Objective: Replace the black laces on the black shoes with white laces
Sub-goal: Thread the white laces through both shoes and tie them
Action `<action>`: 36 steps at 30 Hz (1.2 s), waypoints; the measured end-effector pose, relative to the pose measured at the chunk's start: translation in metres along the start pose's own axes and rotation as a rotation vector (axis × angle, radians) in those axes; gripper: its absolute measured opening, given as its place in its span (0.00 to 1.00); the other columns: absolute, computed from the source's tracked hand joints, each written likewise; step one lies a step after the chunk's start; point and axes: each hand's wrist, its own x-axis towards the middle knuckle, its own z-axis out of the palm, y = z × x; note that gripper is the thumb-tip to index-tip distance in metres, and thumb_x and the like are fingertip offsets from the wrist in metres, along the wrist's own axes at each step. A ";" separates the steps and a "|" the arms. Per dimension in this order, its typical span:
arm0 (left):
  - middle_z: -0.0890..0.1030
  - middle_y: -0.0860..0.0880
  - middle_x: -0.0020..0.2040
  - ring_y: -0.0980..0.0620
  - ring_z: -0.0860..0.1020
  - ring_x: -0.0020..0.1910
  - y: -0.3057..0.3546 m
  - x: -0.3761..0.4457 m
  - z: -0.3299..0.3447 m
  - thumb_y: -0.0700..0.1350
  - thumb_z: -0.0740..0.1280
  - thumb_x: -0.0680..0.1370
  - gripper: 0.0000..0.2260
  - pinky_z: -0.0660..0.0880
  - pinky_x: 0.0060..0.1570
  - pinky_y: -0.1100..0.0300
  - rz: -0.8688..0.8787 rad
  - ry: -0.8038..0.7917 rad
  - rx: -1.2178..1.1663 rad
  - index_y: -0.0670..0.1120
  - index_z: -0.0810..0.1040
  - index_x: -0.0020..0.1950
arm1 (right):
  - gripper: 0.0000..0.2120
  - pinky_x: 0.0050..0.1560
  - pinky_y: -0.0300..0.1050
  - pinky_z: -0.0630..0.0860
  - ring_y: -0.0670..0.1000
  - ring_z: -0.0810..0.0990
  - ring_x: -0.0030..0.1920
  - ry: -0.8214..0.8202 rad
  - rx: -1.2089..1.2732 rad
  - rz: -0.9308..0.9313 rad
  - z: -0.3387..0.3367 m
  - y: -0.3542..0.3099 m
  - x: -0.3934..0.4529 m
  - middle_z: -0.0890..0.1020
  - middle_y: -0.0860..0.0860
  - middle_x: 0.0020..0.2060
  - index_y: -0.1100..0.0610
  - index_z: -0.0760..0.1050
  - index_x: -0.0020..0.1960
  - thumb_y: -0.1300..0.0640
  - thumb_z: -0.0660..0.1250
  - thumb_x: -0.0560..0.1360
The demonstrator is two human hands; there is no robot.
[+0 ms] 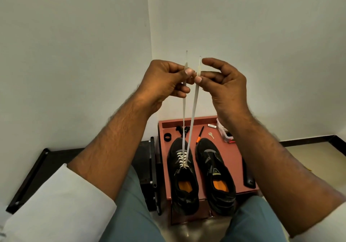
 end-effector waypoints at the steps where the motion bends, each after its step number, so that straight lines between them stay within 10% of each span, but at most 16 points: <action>1: 0.85 0.46 0.42 0.51 0.82 0.33 0.001 0.000 0.001 0.43 0.69 0.78 0.06 0.81 0.36 0.59 0.005 -0.001 0.013 0.43 0.84 0.51 | 0.22 0.55 0.44 0.79 0.47 0.85 0.45 -0.007 -0.017 -0.008 0.000 -0.001 0.000 0.86 0.50 0.39 0.58 0.75 0.63 0.67 0.73 0.71; 10: 0.84 0.54 0.47 0.61 0.78 0.33 0.001 0.005 0.012 0.47 0.72 0.75 0.07 0.72 0.30 0.68 0.118 0.058 0.122 0.48 0.85 0.52 | 0.34 0.65 0.49 0.74 0.46 0.85 0.46 -0.055 -0.165 -0.139 -0.004 -0.002 0.008 0.86 0.52 0.39 0.54 0.64 0.74 0.64 0.73 0.72; 17: 0.81 0.52 0.49 0.58 0.80 0.51 -0.011 0.014 0.028 0.44 0.74 0.74 0.05 0.77 0.53 0.61 0.245 0.225 0.082 0.48 0.86 0.49 | 0.23 0.58 0.48 0.78 0.49 0.85 0.49 -0.006 0.043 0.035 -0.002 0.023 -0.001 0.85 0.55 0.45 0.54 0.72 0.64 0.65 0.72 0.72; 25: 0.84 0.49 0.44 0.63 0.76 0.29 -0.009 0.026 0.033 0.40 0.73 0.74 0.07 0.70 0.29 0.71 0.112 0.255 -0.165 0.42 0.84 0.51 | 0.09 0.65 0.50 0.74 0.45 0.82 0.55 -0.302 -0.093 0.570 -0.012 0.170 -0.096 0.85 0.47 0.51 0.58 0.82 0.54 0.58 0.65 0.78; 30: 0.80 0.49 0.57 0.56 0.76 0.32 -0.049 0.051 0.027 0.44 0.71 0.77 0.19 0.72 0.26 0.64 -0.026 0.277 -0.045 0.43 0.76 0.68 | 0.08 0.52 0.40 0.79 0.53 0.83 0.50 -0.149 -0.028 0.648 -0.018 0.197 -0.119 0.86 0.54 0.44 0.61 0.82 0.51 0.61 0.65 0.78; 33: 0.67 0.48 0.72 0.44 0.77 0.58 -0.112 0.043 0.016 0.50 0.73 0.74 0.41 0.80 0.40 0.54 -0.308 0.141 0.200 0.52 0.52 0.79 | 0.08 0.53 0.46 0.78 0.54 0.83 0.48 -0.130 -0.033 0.625 -0.018 0.197 -0.113 0.84 0.59 0.44 0.60 0.83 0.48 0.60 0.66 0.78; 36: 0.73 0.45 0.66 0.45 0.74 0.65 -0.172 -0.007 0.026 0.45 0.71 0.76 0.28 0.75 0.61 0.50 -0.290 0.094 0.400 0.49 0.64 0.74 | 0.08 0.50 0.50 0.76 0.54 0.79 0.44 -0.117 -0.044 0.615 -0.015 0.199 -0.110 0.80 0.66 0.44 0.64 0.82 0.46 0.59 0.68 0.77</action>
